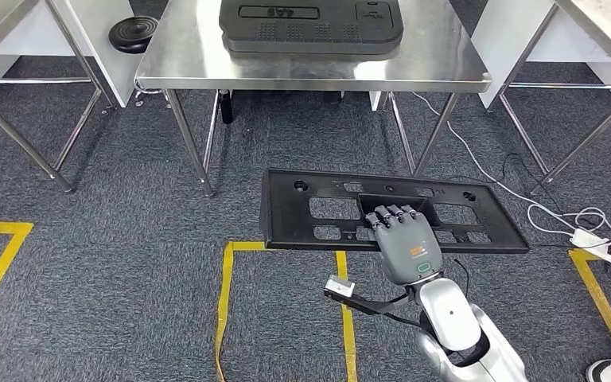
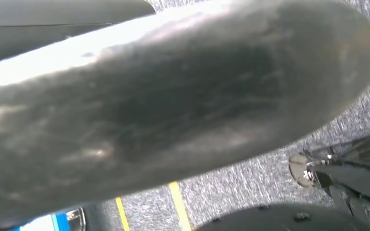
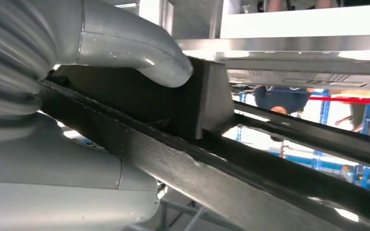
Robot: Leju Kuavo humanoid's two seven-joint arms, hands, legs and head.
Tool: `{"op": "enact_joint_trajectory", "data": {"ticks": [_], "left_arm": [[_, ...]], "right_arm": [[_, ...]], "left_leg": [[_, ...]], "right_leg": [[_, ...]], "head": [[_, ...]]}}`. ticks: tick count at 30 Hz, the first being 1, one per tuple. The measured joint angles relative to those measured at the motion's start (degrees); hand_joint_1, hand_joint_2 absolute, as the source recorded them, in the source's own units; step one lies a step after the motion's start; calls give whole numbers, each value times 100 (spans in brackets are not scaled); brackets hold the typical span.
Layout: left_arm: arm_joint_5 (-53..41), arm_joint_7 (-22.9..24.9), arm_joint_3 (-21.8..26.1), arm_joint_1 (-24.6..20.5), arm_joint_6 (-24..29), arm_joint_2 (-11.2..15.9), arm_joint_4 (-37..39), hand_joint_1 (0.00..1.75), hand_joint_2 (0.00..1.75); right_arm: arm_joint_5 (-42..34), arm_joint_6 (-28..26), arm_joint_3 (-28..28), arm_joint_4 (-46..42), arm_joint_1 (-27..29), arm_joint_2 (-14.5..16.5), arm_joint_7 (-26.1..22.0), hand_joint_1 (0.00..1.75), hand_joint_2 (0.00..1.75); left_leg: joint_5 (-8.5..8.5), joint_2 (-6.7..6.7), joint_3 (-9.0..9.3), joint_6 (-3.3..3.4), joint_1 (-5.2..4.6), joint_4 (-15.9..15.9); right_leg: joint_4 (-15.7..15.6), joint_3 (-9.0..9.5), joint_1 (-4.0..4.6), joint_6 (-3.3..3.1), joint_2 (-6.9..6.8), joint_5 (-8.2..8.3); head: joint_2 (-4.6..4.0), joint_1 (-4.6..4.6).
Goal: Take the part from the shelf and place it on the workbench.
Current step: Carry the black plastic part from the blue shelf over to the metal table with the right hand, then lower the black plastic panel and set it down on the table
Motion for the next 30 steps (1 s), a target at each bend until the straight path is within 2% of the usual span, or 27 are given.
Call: {"op": "enact_joint_trajectory", "data": {"ticks": [2, 4, 5, 6, 7, 8, 9, 10, 11, 12, 13, 14, 16, 18, 19, 20, 21, 22, 23, 24, 26, 27, 30], "left_arm": [[0, 1, 1, -12, 4, -17, 1, 0, 0], [0, 2, 1, -23, 7, -28, 2, 0, 0], [0, 4, 1, -25, 7, -35, 4, 0, 0], [0, 8, 2, -24, 7, -40, 7, 0, 0], [0, 11, 3, -23, 7, -46, 10, 0, 0], [0, 15, 4, -22, 7, -53, 13, 0, 0], [0, 20, 11, -23, 10, -57, 16, 0, 0], [0, 23, 21, -26, 15, -62, 18, 0, 0], [0, 27, 33, -34, 20, -67, 19, 0, 0], [0, 31, 46, -41, 25, -72, 21, 0, 0], [0, 33, 56, -47, 28, -75, 21, 0, 0], [0, 34, 62, -51, 28, -78, 22, 0, 0], [0, 35, 78, -55, 28, -79, 22, 0, 0], [0, 35, 92, -61, 28, -80, 22, 0, 0], [0, 35, 96, -61, 27, -81, 22, 0, 0], [0, 35, 98, -60, 27, -81, 22, 0, 0], [0, 35, 101, -56, 27, -81, 22, 0, 0], [0, 35, 103, -51, 27, -81, 22, 0, 0], [0, 35, 105, -48, 27, -80, 22, 0, 0], [0, 35, 108, -41, 26, -79, 22, 0, 0], [0, 34, 115, -35, 25, -79, 22, 0, 0], [0, 33, 119, -35, 24, -81, 22, 0, 0], [0, 25, 122, -48, 23, -92, 23, 0, 0]], "right_arm": [[3, 29, 62, 52, -94, -5, 1, 175, 175], [5, 50, 109, 115, -159, -11, 1, 175, 175], [6, 58, 132, 145, -175, -14, 1, 175, 175], [5, 65, 154, 175, -188, -14, 3, 175, 175], [1, 76, 177, 205, -207, -15, 10, 175, 175], [-8, 91, 197, 234, -232, -19, 22, 175, 175], [-22, 108, 218, 265, -264, -29, 40, 175, 175], [-39, 127, 239, 294, -302, -42, 60, 175, 175], [-56, 140, 257, 316, -334, -57, 79, 175, 175], [-70, 150, 276, 334, -361, -70, 95, 175, 175], [-78, 156, 292, 349, -387, -79, 106, 175, 175], [-84, 156, 306, 357, -402, -86, 113, 175, 175], [-88, 156, 327, 370, -446, -95, 118, 175, 175], [-92, 160, 339, 383, -491, -95, 119, 175, 175], [-95, 164, 346, 391, -506, -93, 119, 175, 175], [-95, 173, 356, 402, -512, -89, 119, 175, 175], [-96, 183, 368, 412, -515, -85, 119, 175, 175], [-95, 195, 381, 425, -522, -81, 119, 175, 175], [-95, 205, 394, 437, -535, -74, 119, 175, 175], [-94, 213, 408, 447, -555, -67, 119, 175, 175], [-92, 233, 436, 465, -616, -54, 118, 175, 175], [-93, 242, 449, 473, -645, -51, 117, 175, 175], [-91, 253, 478, 483, -708, -44, 115, 175, 175]], "left_leg": [[-31, -20, 75, 54, 16, -45], [-104, -45, 133, 84, 18, -57], [-153, -62, 181, 87, 18, -57], [-207, -77, 245, 85, 18, -57], [-264, -88, 322, 79, 18, -58], [-321, -94, 397, 69, 18, -61], [-380, -97, 471, 52, 12, -60], [-435, -104, 525, 27, 6, -67], [-479, -107, 567, -6, -2, -84], [-493, -105, 608, -40, -10, -85], [-499, -100, 643, -73, -15, -91], [-501, -85, 661, -101, -16, -55], [-547, -56, 539, -144, -12, 284], [-751, -30, 137, -185, 7, 961], [-899, -22, -97, -204, 19, 1276], [-1016, -17, -285, -223, 30, 1468], [-1042, -14, -392, -238, 40, 1485], [-943, -8, -409, -247, 52, 1323], [-717, -1, -347, -250, 65, 1005], [-404, 7, -255, -244, 76, 621], [-26, 16, -102, -205, 73, 104], [33, 17, -70, -174, 65, 11], [5, 11, 29, -69, 59, -29]], "right_leg": [[602, -429, -12, 16, -9, -34], [1185, -952, -20, -9, -9, -261], [1294, -1136, -25, -12, -9, -369], [1236, -1233, -29, 5, -10, -396], [1009, -1241, -32, 52, -11, -289], [671, -1189, -32, 116, -17, -65], [315, -1121, -29, 165, -35, 236], [35, -1055, -17, 156, -61, 466], [-138, -994, 5, 112, -78, 625], [-218, -954, 22, 37, -88, 698], [-242, -888, 30, -45, -81, 684], [-274, -810, 14, -99, -67, 695], [-312, -650, -36, -205, -57, 671], [-324, -540, -49, -273, -56, 598], [-323, -495, -47, -283, -54, 553], [-323, -442, -47, -278, -50, 505], [-322, -379, -48, -269, -45, 454], [-322, -304, -52, -254, -38, 400], [-322, -222, -56, -234, -33, 340], [-321, -158, -58, -208, -29, 282], [-311, -67, -36, -138, -15, 170], [-300, -35, -24, -95, -9, 136], [-188, -38, -19, 15, -7, 121]], "head": [[0, 13], [0, 23], [0, 22], [0, 23], [0, 24], [0, 25], [0, 23], [0, 27], [0, 25], [0, 24], [0, 28], [0, 25], [0, 17], [0, 0], [0, -4], [0, -7], [0, -7], [0, -10], [0, -9], [0, -10], [0, -11], [0, -15], [0, -18]]}}
